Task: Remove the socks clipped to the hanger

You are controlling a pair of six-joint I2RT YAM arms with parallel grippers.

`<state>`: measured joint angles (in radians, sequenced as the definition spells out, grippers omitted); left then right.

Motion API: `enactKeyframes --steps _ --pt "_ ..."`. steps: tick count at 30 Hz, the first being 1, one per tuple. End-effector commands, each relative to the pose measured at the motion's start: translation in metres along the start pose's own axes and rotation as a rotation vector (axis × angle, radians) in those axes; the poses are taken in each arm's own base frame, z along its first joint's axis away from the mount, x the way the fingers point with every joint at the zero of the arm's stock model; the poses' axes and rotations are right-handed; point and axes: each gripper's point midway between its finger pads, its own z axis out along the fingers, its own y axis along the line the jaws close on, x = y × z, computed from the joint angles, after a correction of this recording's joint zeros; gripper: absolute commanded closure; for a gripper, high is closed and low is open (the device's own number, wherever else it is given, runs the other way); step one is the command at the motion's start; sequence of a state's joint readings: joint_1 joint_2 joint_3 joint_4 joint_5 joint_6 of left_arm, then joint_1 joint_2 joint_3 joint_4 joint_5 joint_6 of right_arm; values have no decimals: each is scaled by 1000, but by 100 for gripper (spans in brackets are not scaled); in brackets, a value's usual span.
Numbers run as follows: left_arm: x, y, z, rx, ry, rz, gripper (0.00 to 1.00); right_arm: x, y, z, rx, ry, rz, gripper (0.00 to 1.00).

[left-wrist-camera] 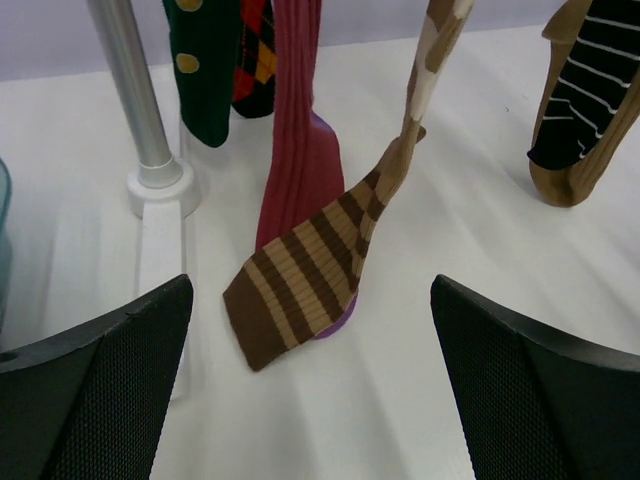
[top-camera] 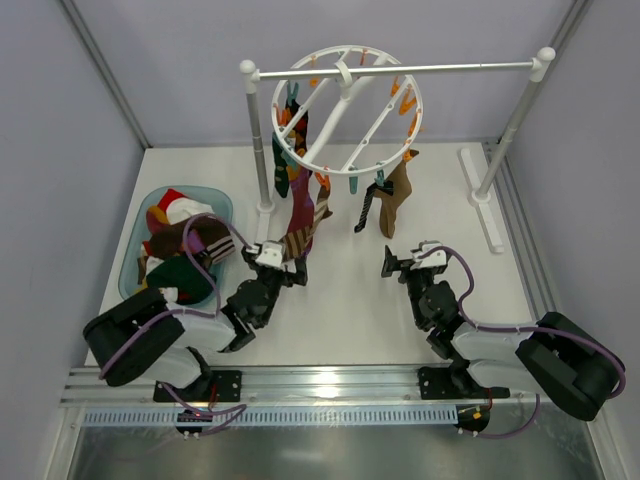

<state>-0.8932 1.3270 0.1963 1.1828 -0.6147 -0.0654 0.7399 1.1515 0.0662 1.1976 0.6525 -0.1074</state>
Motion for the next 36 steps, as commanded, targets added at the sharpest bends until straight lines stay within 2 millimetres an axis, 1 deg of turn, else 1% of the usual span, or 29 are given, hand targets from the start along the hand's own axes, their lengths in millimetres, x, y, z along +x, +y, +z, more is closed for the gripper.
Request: enactKeyframes --steps 1,2,4,6,7,9,10,11,12,13,15,17,18,19,22,25,27,28,33,34,35,36 --pt "-37 -20 25 9 -142 -48 0 -16 0 0 11 -61 59 0" --pt "-25 -23 30 9 -125 -33 0 -17 0 0 10 -64 60 0" --pt "-33 -27 36 2 -178 -67 0 -17 2 0 -5 -68 54 0" --pt "-37 -29 44 -10 -186 -45 0 -17 2 -1 -13 -71 57 0" --pt "-44 -36 48 13 -206 -52 0 -16 4 -1 -22 -70 55 0" --pt "-42 -43 53 32 -187 -30 0 -17 4 -1 -23 -73 55 1" --pt "-49 -47 60 25 -191 -29 0 -17 4 0 -22 -71 53 0" --pt "-49 -49 64 20 -179 -15 0 -16 4 0 -22 -70 50 0" --pt "-42 -50 67 19 -153 18 0 -17 4 0 -22 -71 50 0" --pt "-47 -53 72 19 -165 16 0 -17 5 0 -23 -73 51 0" --pt "-45 -52 78 12 -153 35 1 -17 5 -1 -26 -73 52 0" --pt "-46 -54 89 13 -141 41 0 -17 4 -2 -27 -76 54 0" --pt "-41 -52 94 14 -122 50 1 -17 4 -2 -27 -77 55 0" --pt "-43 -54 100 16 -127 47 0 -19 4 -2 -30 -82 60 0" --pt "-40 -50 110 1 -124 52 0 -19 4 -4 -33 -85 62 0" --pt "-35 -48 115 -11 -115 46 0 -19 4 -4 -33 -87 63 0" --pt "-26 -46 115 -19 -101 48 0 -19 5 -4 -37 -86 63 0" --pt "-25 -45 116 -25 -104 41 0 -19 4 -4 -34 -88 63 0" --pt "-5 -47 118 -20 -74 40 0 -18 5 -4 -39 -87 65 0" --pt "-2 -44 118 -39 -71 39 1 -18 5 -4 -41 -87 67 0" --pt "-2 -43 118 -45 -75 37 0 -18 4 -4 -41 -86 64 0" --pt "-4 -41 117 -50 -87 32 2 -18 5 -5 -42 -86 66 0"
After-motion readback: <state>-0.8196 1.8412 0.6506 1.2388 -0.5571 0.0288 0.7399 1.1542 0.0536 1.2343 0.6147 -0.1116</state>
